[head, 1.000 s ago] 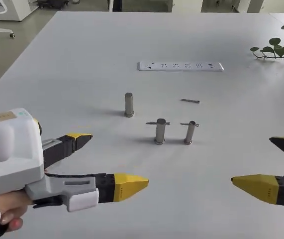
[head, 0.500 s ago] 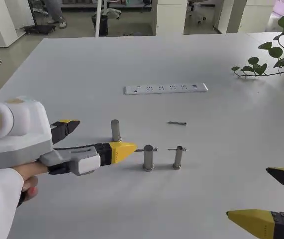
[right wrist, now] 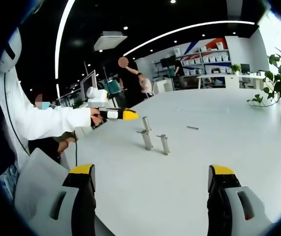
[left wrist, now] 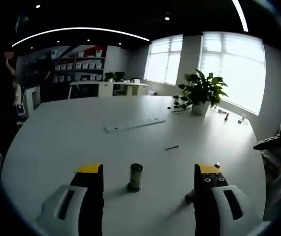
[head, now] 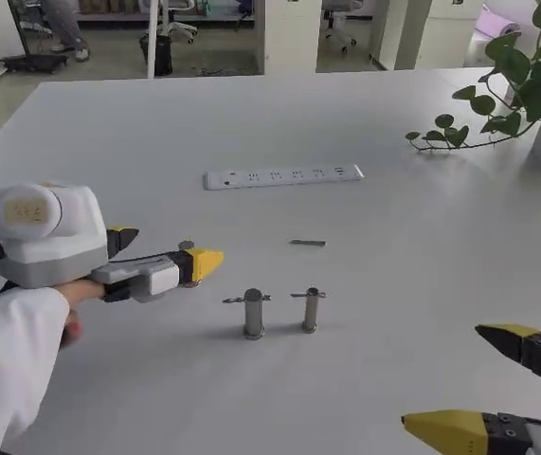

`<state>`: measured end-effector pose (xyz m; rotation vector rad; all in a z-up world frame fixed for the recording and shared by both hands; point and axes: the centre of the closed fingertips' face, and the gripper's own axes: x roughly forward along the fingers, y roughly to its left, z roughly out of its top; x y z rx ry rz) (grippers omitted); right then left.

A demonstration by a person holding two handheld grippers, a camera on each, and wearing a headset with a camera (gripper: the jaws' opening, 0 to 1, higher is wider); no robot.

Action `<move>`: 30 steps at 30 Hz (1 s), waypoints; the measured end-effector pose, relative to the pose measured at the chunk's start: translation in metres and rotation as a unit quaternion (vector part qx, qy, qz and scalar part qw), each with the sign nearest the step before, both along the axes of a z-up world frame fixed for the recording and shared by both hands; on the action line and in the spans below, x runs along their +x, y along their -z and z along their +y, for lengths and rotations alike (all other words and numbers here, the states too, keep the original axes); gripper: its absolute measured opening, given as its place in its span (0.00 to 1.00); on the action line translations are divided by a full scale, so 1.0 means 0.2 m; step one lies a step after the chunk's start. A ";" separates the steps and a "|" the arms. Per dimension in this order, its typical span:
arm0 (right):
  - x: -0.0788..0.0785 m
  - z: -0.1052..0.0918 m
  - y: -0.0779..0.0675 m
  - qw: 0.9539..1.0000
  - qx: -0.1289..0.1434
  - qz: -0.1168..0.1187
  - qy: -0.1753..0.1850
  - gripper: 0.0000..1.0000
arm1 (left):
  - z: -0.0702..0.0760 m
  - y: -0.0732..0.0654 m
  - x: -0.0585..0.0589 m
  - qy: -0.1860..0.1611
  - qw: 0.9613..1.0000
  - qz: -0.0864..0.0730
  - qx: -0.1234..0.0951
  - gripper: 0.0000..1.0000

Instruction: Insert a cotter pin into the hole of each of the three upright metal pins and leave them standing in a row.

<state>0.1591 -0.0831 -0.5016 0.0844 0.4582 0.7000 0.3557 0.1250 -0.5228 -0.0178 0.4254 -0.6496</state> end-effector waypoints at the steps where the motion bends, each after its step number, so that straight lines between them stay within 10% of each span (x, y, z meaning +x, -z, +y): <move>1: 0.00 0.00 0.00 1.000 -0.002 0.002 0.001 0.94 | -0.01 0.01 0.01 -0.001 1.000 -0.001 0.003 0.65; 6: 0.00 -0.02 0.02 1.000 -0.006 0.007 0.004 0.93 | -0.04 0.08 0.07 0.004 1.000 0.006 0.014 0.62; 15: 0.01 -0.04 0.03 1.000 -0.007 0.014 0.014 0.92 | -0.01 0.21 0.14 -0.020 1.000 0.013 0.017 0.28; 30: 0.03 -0.06 0.04 0.999 -0.018 0.012 0.025 0.90 | 0.00 0.29 0.16 -0.047 0.999 0.021 0.014 0.13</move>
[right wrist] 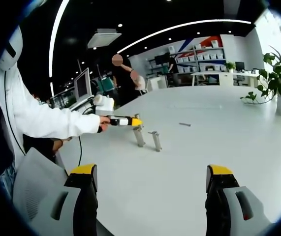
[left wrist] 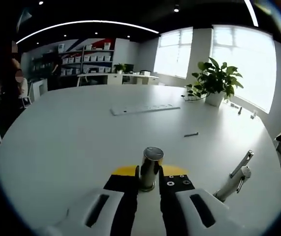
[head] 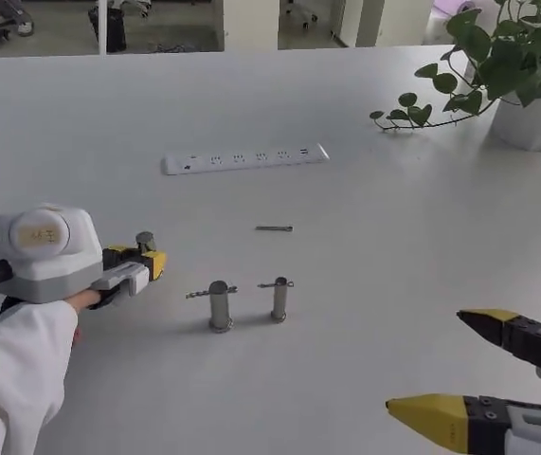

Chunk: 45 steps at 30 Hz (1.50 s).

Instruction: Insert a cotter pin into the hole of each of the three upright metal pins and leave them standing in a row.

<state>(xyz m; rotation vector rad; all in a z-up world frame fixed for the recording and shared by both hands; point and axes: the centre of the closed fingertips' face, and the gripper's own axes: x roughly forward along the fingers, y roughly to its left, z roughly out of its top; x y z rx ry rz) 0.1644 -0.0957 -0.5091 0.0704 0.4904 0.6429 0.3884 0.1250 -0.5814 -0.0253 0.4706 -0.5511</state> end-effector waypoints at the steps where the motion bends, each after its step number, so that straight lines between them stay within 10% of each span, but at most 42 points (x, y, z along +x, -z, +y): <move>1: 0.00 0.00 0.00 1.000 -0.001 0.001 0.000 0.90 | 0.00 0.00 0.00 0.003 1.000 -0.002 0.004 0.13; 13: -0.02 0.02 -0.01 1.000 -0.016 -0.004 -0.014 0.88 | 0.02 -0.01 0.01 -0.005 1.000 -0.011 0.009 0.11; 16: -0.03 0.03 -0.01 1.000 -0.017 -0.004 -0.017 0.88 | 0.03 -0.01 -0.01 0.030 0.998 -0.016 0.056 0.10; 26: -0.03 0.04 0.00 0.999 -0.028 -0.007 -0.029 0.88 | 0.01 -0.24 -0.06 0.069 0.994 -0.051 0.062 0.10; 35: -0.03 0.08 0.01 0.998 -0.029 -0.013 -0.045 0.87 | -0.01 -0.47 -0.21 0.077 0.994 -0.077 0.016 0.10; 45: -0.04 0.07 0.02 0.998 -0.027 -0.010 -0.050 0.88 | -0.11 -0.56 -0.44 0.132 0.986 -0.093 0.040 0.10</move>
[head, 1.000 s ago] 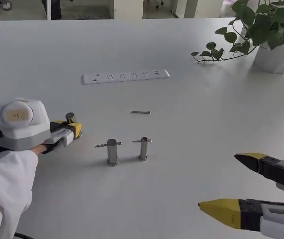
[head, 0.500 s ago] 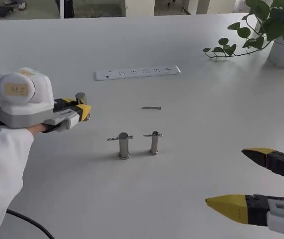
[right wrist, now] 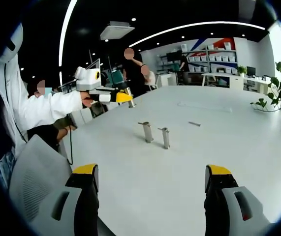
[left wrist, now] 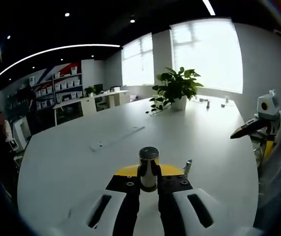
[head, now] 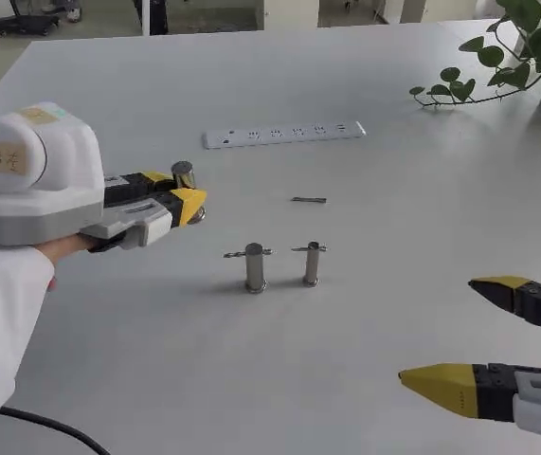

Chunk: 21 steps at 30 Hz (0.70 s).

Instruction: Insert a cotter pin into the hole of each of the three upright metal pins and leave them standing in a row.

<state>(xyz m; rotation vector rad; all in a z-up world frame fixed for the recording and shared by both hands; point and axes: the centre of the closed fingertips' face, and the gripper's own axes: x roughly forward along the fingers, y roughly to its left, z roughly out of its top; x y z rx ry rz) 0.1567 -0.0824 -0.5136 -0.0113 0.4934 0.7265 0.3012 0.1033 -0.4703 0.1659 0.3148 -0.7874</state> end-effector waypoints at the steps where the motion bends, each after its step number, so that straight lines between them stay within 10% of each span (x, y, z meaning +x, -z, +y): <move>1: 0.00 0.00 0.00 1.000 0.000 0.000 0.001 0.88 | -0.01 0.00 -0.02 0.002 1.000 0.000 -0.001 0.10; 10: -0.01 -0.01 0.00 1.000 0.007 -0.002 0.010 0.88 | -0.14 0.01 -0.20 0.033 0.999 0.002 -0.012 0.10; 21: 0.00 -0.02 -0.01 1.000 0.005 -0.004 0.012 0.88 | -0.28 0.23 -0.31 0.076 0.997 0.011 0.016 0.10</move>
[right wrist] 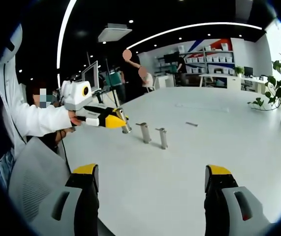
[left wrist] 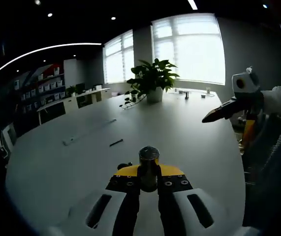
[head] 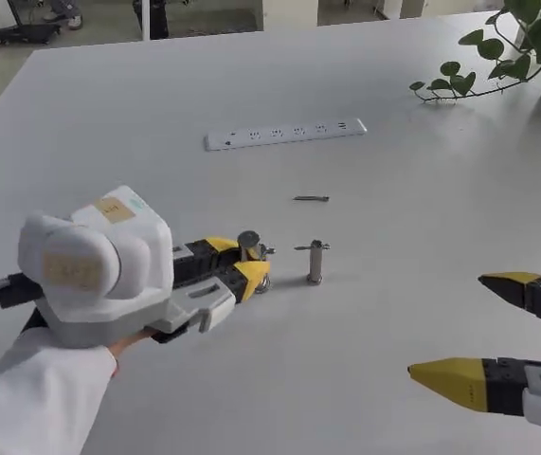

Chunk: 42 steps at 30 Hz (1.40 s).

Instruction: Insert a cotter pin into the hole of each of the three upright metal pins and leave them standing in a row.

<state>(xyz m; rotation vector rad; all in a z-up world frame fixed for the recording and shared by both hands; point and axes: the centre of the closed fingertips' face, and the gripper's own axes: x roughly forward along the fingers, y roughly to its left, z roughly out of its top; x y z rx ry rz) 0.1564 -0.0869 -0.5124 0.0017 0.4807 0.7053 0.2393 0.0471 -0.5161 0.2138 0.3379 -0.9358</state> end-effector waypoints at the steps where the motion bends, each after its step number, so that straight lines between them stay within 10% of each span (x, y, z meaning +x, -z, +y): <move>1: 0.00 0.00 0.00 1.000 0.000 -0.001 0.000 0.87 | -0.01 0.02 0.00 0.000 1.000 0.002 0.000 0.10; 19: 0.02 0.01 0.03 1.000 -0.010 0.007 0.002 0.91 | -0.03 0.26 -0.02 -0.021 0.998 0.056 0.004 0.11; 42: 0.01 0.01 0.05 1.000 -0.008 0.016 0.001 0.93 | -0.07 0.32 -0.04 -0.026 0.998 0.055 0.003 0.11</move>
